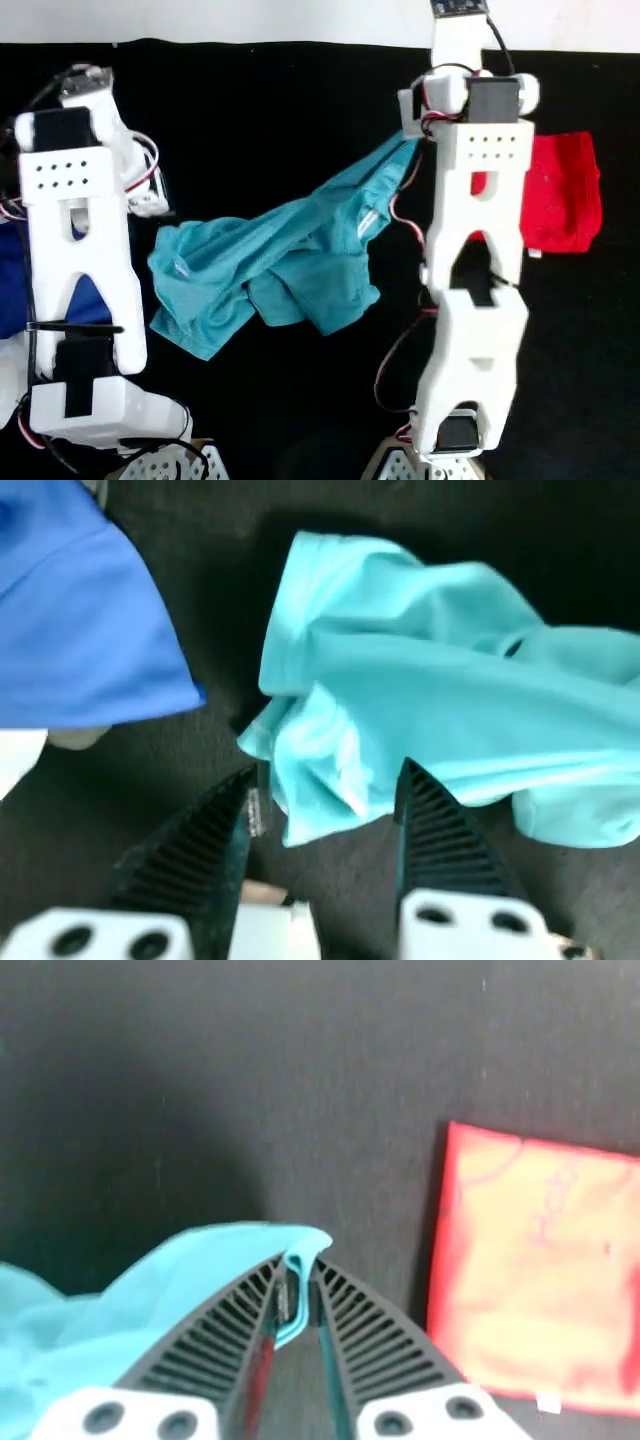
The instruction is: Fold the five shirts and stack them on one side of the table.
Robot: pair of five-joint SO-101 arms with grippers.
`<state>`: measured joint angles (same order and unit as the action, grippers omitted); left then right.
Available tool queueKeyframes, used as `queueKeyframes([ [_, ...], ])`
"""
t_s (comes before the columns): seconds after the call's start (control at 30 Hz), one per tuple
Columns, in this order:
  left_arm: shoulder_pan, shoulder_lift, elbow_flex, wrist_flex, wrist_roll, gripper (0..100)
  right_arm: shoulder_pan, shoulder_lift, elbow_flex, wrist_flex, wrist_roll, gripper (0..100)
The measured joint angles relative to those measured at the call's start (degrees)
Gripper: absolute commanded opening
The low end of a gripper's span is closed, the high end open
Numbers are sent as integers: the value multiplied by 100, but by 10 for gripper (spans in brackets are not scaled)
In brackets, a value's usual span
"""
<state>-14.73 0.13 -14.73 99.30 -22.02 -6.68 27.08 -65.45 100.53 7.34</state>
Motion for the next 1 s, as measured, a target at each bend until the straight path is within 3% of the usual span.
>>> queueKeyframes([
  [0.23,88,703,651,-220,0,203,26,-2022,2804,-97,0,5],
  [0.43,202,1257,1767,-281,-62,181,26,-3244,4949,-1090,9,5],
  [0.53,440,1248,2409,-281,-527,135,167,-3578,5732,-1644,9,5],
  [0.73,914,352,3771,-677,-879,183,686,-3692,6251,-2224,9,5],
  [0.87,1134,-167,4686,-1538,-897,217,853,-3692,6259,-2251,9,5],
  [1.0,1134,-299,4853,-2259,-615,222,897,-3701,6286,-2259,9,5],
])
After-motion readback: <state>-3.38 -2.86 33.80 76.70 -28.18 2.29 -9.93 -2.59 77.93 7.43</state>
